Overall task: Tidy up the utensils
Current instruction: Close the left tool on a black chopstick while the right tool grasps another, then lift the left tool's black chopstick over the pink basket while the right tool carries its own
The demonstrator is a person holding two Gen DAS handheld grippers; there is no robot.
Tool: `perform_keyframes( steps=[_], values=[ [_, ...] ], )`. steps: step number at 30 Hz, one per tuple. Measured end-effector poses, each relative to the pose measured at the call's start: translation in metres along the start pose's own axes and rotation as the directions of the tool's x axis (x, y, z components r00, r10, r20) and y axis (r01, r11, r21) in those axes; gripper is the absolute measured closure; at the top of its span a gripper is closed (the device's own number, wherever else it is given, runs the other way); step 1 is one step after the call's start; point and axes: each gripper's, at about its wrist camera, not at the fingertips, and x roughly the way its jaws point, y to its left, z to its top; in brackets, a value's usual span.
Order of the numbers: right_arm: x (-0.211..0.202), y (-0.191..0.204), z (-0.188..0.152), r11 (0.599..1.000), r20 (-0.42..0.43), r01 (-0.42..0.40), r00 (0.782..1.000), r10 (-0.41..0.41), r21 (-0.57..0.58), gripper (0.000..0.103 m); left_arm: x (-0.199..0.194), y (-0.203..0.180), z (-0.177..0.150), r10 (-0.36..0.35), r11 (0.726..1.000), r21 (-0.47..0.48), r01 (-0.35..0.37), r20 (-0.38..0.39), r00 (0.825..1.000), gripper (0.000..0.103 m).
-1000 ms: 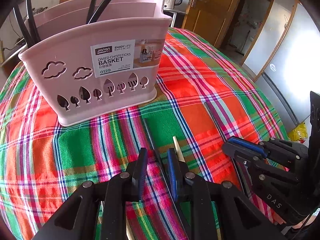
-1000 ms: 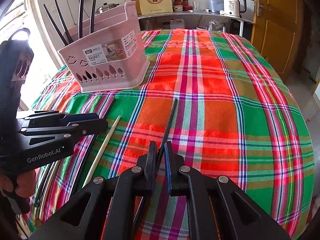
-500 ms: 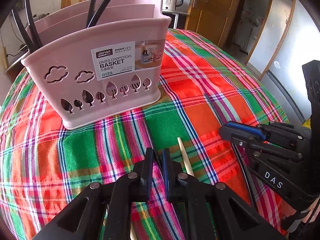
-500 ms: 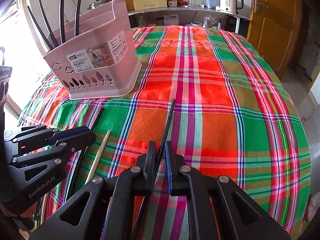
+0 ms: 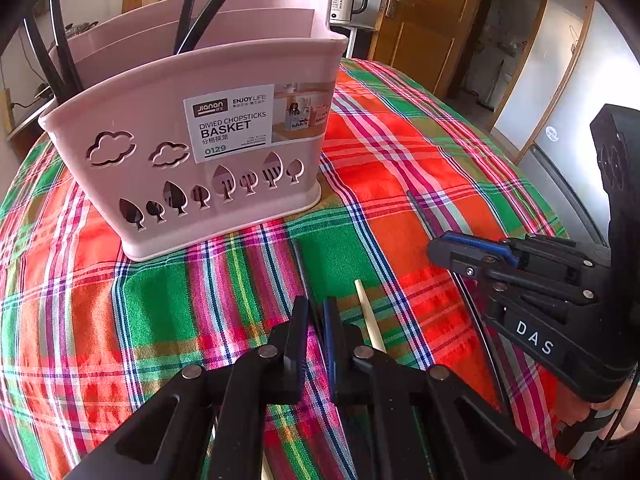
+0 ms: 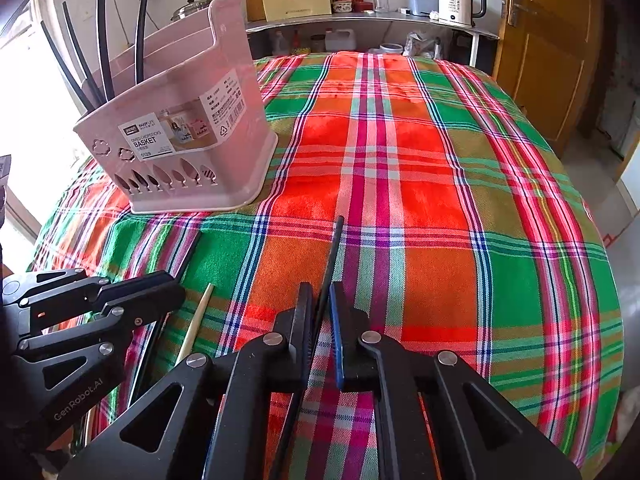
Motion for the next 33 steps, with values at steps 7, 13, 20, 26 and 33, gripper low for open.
perform_keyframes(
  steps=[7, 13, 20, 26, 33],
  values=[
    [-0.032, 0.005, 0.001, 0.999, 0.074, -0.039, 0.996, 0.04, -0.014, 0.098, -0.029, 0.007, 0.005, -0.056, 0.998, -0.033, 0.058, 0.043, 0.997, 0.099],
    [-0.085, 0.011, 0.01, 0.998, 0.192, -0.056, 0.979, 0.062, -0.037, 0.098, -0.088, 0.008, 0.016, -0.102, 0.994, -0.019, 0.106, 0.147, 0.984, 0.099],
    [-0.14, 0.019, 0.019, 0.997, 0.326, -0.06, 0.942, 0.075, -0.057, 0.098, -0.161, 0.009, 0.027, -0.124, 0.992, 0.013, 0.125, 0.284, 0.951, 0.099],
    [-0.167, 0.021, 0.019, 0.996, 0.387, -0.061, 0.918, 0.081, -0.062, 0.098, -0.191, 0.008, 0.032, -0.127, 0.992, 0.031, 0.124, 0.338, 0.933, 0.099],
    [-0.173, 0.022, 0.016, 0.996, 0.396, -0.067, 0.914, 0.086, -0.062, 0.098, -0.195, 0.009, 0.029, -0.128, 0.992, 0.031, 0.125, 0.33, 0.935, 0.099]
  ],
)
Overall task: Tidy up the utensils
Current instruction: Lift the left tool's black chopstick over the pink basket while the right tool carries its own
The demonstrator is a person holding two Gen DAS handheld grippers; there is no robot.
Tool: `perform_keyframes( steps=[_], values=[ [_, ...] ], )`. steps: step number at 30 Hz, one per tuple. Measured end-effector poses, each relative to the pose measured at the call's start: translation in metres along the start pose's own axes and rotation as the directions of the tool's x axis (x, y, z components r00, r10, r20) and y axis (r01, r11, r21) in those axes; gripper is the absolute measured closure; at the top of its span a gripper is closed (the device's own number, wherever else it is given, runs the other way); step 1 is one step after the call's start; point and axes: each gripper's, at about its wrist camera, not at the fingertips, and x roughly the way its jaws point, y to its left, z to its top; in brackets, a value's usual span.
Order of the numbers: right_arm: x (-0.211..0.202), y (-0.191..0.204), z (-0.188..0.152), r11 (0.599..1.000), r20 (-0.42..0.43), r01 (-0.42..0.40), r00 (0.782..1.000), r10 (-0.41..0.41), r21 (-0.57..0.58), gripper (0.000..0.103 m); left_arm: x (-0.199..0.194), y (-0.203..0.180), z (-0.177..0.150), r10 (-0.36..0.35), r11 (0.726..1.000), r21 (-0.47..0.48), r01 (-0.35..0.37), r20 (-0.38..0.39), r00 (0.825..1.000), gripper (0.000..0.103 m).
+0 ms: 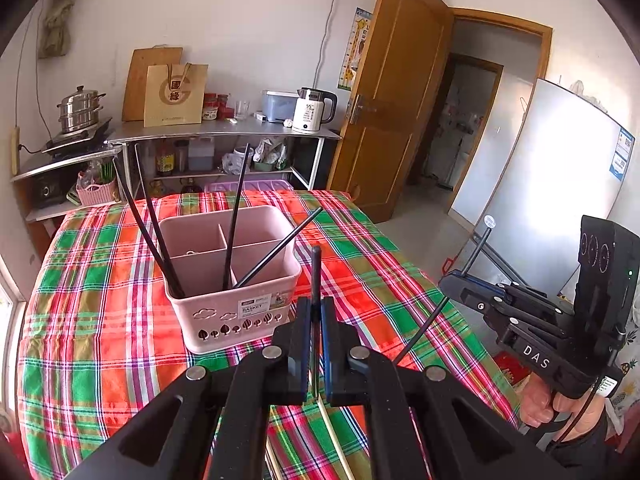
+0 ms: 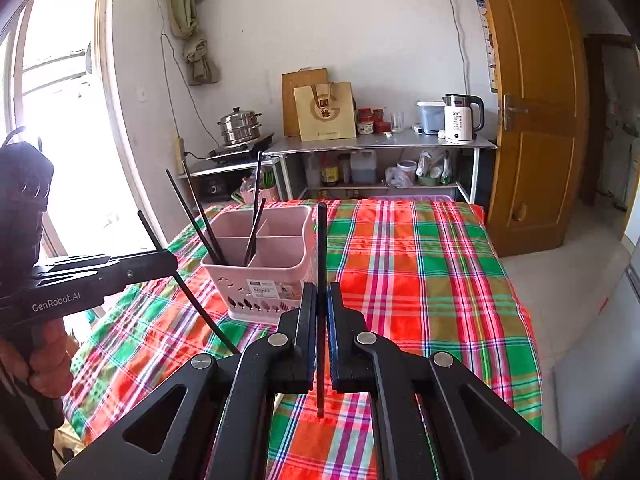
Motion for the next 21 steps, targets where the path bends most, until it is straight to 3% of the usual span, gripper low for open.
perform_keyframes(
  steps=[10, 21],
  values=[
    [-0.007, 0.006, 0.008, 0.999, 0.023, -0.052, 0.998, 0.052, -0.006, 0.098, -0.021, 0.014, 0.005, -0.007, 1.0, -0.014, 0.007, 0.017, 1.0, 0.099],
    [-0.005, 0.045, 0.059, 0.988, 0.111, -0.136, 0.983, 0.143, -0.074, 0.098, -0.071, 0.035, 0.057, 0.043, 0.999, -0.026, -0.04, 0.133, 0.99, 0.099]
  ],
)
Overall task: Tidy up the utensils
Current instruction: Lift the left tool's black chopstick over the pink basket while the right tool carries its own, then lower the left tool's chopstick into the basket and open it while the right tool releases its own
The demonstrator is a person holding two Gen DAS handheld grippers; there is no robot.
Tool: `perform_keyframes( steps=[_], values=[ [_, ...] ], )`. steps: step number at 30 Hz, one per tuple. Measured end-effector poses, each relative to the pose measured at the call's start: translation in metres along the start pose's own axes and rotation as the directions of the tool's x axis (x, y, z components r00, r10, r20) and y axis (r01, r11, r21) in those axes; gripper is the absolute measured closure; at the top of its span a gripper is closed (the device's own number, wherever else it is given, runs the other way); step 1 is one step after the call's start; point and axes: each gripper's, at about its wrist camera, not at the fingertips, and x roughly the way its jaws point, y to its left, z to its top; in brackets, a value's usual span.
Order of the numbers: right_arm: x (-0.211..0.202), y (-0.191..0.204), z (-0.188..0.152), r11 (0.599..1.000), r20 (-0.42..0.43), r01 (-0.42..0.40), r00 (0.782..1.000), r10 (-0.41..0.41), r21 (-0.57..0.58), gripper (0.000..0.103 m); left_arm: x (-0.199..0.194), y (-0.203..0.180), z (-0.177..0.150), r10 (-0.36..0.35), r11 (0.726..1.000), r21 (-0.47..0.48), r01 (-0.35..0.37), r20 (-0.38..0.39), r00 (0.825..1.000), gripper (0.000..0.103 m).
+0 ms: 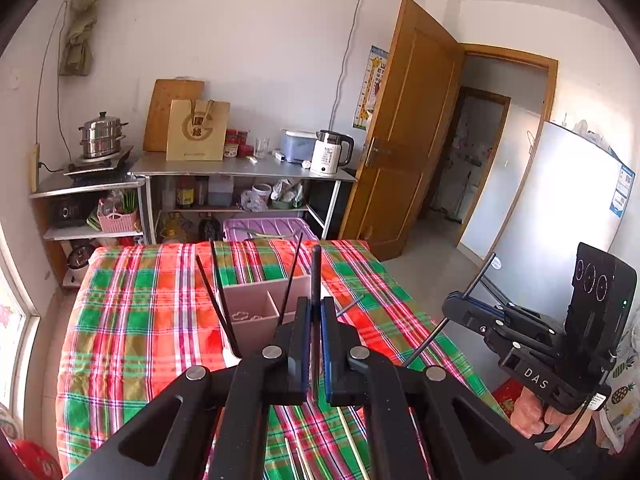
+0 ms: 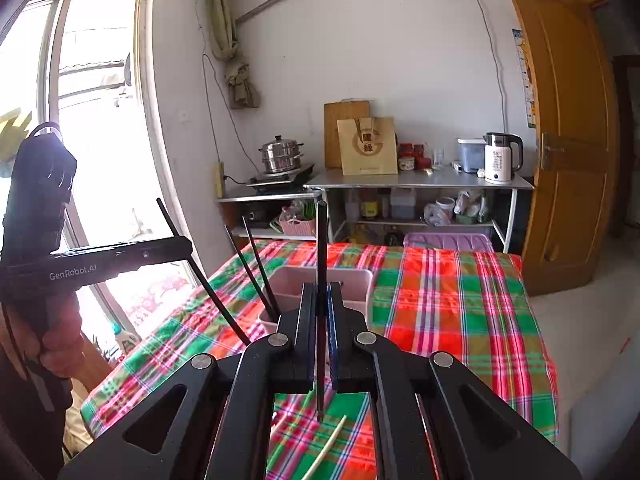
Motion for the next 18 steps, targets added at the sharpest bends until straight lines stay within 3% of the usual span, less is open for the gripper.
perform_keyframes(
  steps=[9, 18],
  values=[
    [0.025, 0.017, 0.048, 0.999, 0.085, -0.044, 0.995, 0.044, -0.006, 0.098, -0.01, 0.025, 0.049, 0.055, 0.998, -0.009, -0.055, 0.071, 0.996, 0.099],
    [0.075, 0.013, 0.047, 0.999, 0.071, -0.029, 0.997, 0.027, 0.034, 0.098, 0.038, 0.06, 0.046, 0.072, 0.997, -0.04, -0.071, 0.023, 0.997, 0.099]
  ],
)
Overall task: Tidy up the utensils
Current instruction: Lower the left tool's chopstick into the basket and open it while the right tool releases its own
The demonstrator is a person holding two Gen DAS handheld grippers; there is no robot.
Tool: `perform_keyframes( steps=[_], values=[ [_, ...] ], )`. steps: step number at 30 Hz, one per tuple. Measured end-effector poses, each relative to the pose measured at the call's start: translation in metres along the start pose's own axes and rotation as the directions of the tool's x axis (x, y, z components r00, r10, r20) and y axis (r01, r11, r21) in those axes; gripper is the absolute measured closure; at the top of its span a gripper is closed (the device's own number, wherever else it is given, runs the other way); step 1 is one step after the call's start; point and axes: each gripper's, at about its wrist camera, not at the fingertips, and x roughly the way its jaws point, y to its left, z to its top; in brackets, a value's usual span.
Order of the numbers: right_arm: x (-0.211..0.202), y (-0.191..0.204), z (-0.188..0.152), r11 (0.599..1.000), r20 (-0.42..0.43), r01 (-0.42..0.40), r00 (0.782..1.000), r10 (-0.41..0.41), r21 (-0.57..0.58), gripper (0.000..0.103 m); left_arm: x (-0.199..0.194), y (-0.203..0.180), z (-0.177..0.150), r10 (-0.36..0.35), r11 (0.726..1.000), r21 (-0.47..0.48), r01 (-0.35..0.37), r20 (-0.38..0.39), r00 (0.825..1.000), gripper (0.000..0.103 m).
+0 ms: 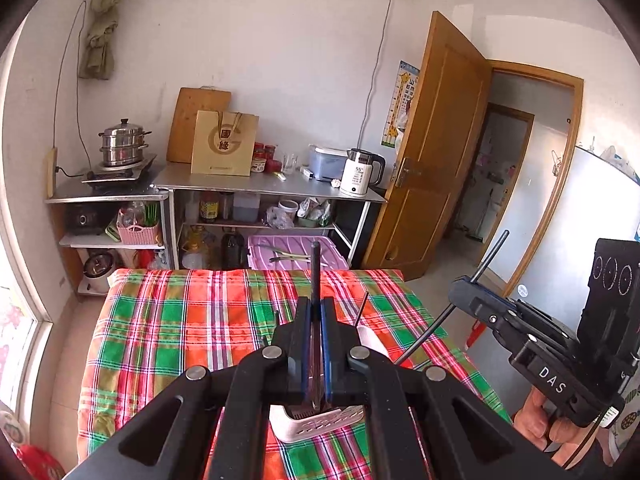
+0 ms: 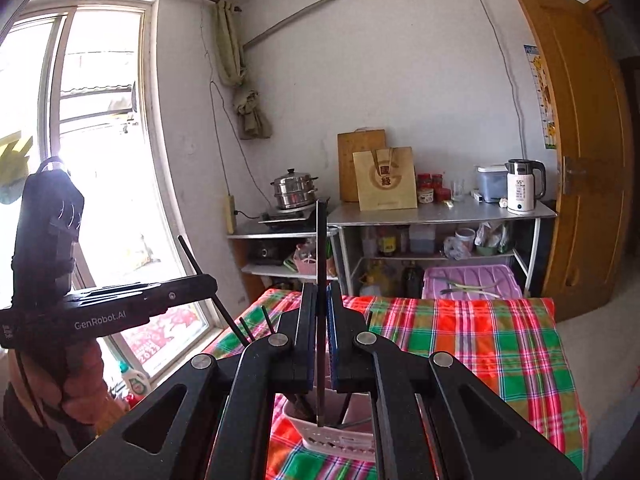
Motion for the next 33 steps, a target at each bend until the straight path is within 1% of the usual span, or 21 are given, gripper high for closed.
perform_keyframes(
  steps=[8, 12, 17, 20, 22, 23, 24, 26, 33],
  values=[
    [0.037, -0.016, -0.029, 0.999, -0.102, 0.04, 0.994, -0.037, 0.031, 0.098, 0.047, 0.019, -0.025, 0.004, 1.0, -0.028, -0.006, -0.089, 0.996, 0.099],
    [0.05, -0.021, -0.041, 0.998, -0.161, 0.047, 0.986, -0.041, 0.036, 0.098, 0.063, 0.025, -0.035, 0.01, 0.999, -0.034, -0.015, -0.129, 0.992, 0.099],
    [0.062, -0.017, -0.054, 0.998, -0.224, 0.056, 0.973, -0.052, 0.011, 0.098, 0.081, 0.026, -0.047, 0.02, 0.999, -0.034, -0.027, -0.175, 0.984, 0.099],
    [0.066, -0.015, -0.058, 0.999, -0.253, 0.045, 0.966, -0.045, -0.007, 0.098, 0.084, 0.027, -0.051, 0.054, 0.998, -0.025, -0.059, -0.169, 0.984, 0.099],
    [0.065, -0.013, -0.058, 0.999, -0.258, 0.046, 0.965, -0.051, -0.023, 0.098, 0.084, 0.029, -0.052, 0.049, 0.998, -0.034, -0.055, -0.172, 0.984, 0.099],
    [0.063, -0.012, -0.057, 0.999, -0.254, 0.046, 0.966, -0.051, -0.026, 0.097, 0.082, 0.028, -0.053, 0.054, 0.998, -0.03, -0.06, -0.172, 0.984, 0.099],
    [0.06, -0.011, -0.056, 0.999, -0.243, 0.043, 0.969, -0.048, -0.027, 0.092, 0.08, 0.027, -0.053, 0.061, 0.998, -0.023, -0.066, -0.165, 0.984, 0.098],
    [0.055, -0.012, -0.051, 0.999, -0.226, 0.041, 0.973, -0.046, -0.027, 0.088, 0.073, 0.025, -0.053, 0.064, 0.998, -0.012, -0.067, -0.147, 0.987, 0.098],
    [0.018, -0.013, -0.043, 0.999, -0.164, 0.051, 0.985, -0.054, -0.018, 0.086, 0.037, 0.012, -0.051, 0.069, 0.998, 0.01, -0.068, -0.067, 0.995, 0.093]
  ],
)
